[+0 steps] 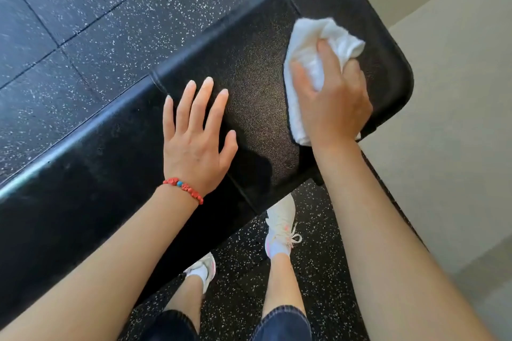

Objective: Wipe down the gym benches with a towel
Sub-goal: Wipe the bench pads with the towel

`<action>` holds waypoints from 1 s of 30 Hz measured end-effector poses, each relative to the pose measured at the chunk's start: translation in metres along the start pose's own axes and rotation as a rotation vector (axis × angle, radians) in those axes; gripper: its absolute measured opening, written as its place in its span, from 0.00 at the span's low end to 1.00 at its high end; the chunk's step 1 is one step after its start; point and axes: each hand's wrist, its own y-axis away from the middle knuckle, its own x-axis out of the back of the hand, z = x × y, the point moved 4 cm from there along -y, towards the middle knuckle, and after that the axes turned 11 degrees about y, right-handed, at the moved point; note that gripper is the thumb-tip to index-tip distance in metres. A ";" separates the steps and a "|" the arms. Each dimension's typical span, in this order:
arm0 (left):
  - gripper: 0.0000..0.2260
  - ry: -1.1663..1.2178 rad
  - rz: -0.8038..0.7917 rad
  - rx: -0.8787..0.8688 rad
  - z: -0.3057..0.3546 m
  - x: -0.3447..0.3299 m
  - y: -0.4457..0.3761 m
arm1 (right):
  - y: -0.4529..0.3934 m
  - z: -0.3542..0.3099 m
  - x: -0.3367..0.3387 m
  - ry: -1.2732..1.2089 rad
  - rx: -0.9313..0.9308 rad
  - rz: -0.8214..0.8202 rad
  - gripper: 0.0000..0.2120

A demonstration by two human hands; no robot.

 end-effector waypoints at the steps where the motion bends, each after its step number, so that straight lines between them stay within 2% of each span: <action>1: 0.24 0.003 0.007 -0.001 0.000 0.001 0.000 | 0.006 0.005 0.001 0.007 -0.020 0.007 0.19; 6: 0.24 0.006 0.020 -0.006 0.001 0.000 0.001 | 0.060 0.018 0.011 0.035 -0.183 0.037 0.20; 12: 0.24 0.032 -0.017 0.012 0.003 0.004 -0.001 | 0.112 -0.019 0.020 -0.005 -0.044 -0.009 0.20; 15: 0.23 0.043 -0.028 0.024 0.007 0.007 -0.004 | 0.087 0.000 0.020 0.007 -0.030 -0.006 0.19; 19: 0.24 0.068 -0.033 0.045 0.018 0.006 -0.018 | 0.020 0.038 0.010 -0.056 -0.244 -0.094 0.21; 22: 0.24 0.076 -0.040 0.065 0.027 -0.001 -0.037 | -0.019 0.059 -0.002 -0.039 -0.321 -0.157 0.22; 26: 0.24 0.057 -0.033 0.120 0.036 -0.010 -0.051 | -0.023 0.056 0.001 0.022 -0.261 -0.199 0.24; 30: 0.24 0.018 0.009 0.116 0.035 -0.014 -0.051 | -0.039 0.019 -0.009 -0.014 -0.095 -0.285 0.25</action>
